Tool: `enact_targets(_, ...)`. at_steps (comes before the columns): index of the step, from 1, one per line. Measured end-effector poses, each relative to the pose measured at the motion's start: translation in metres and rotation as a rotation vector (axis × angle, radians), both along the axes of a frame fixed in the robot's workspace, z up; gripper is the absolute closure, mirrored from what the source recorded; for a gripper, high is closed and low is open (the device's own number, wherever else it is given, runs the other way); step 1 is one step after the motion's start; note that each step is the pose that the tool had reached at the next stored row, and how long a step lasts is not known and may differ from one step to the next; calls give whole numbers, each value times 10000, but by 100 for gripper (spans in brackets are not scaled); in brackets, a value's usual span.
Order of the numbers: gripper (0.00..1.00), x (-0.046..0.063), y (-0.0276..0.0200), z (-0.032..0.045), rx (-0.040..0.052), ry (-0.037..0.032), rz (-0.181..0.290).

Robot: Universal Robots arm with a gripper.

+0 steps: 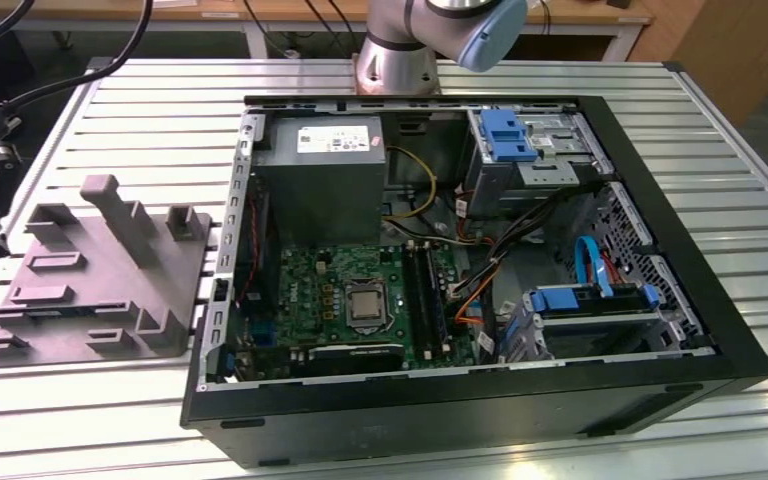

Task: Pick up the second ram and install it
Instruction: 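Pick up the second ram and move it above second insertion slot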

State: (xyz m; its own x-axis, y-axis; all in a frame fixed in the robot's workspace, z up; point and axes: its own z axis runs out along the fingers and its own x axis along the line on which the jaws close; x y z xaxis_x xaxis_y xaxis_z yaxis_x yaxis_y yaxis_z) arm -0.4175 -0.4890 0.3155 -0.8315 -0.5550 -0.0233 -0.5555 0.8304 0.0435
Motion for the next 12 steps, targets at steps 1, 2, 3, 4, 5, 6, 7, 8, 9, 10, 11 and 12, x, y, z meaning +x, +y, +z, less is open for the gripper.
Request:
enact_targets(1,90,0,0,-7,0,0,161)
enact_targets(2,90,0,0,-15,0,0,322)
enact_targets(3,90,0,0,-21,0,0,481)
enact_targets(4,90,0,0,-29,0,-1,640)
enact_targets(5,90,0,0,-37,0,-1,793)
enact_targets(6,90,0,0,-45,1,-1,950)
enact_targets(7,90,0,0,-53,1,0,1097)
enact_targets(8,90,0,0,-61,1,-1,1247)
enact_targets(9,90,0,0,-70,1,-1,1399)
enact_targets(10,90,0,0,-77,0,0,1550)
enact_targets(11,90,0,0,-86,0,0,1703)
enact_targets(12,90,0,0,-95,1,-1,1849)
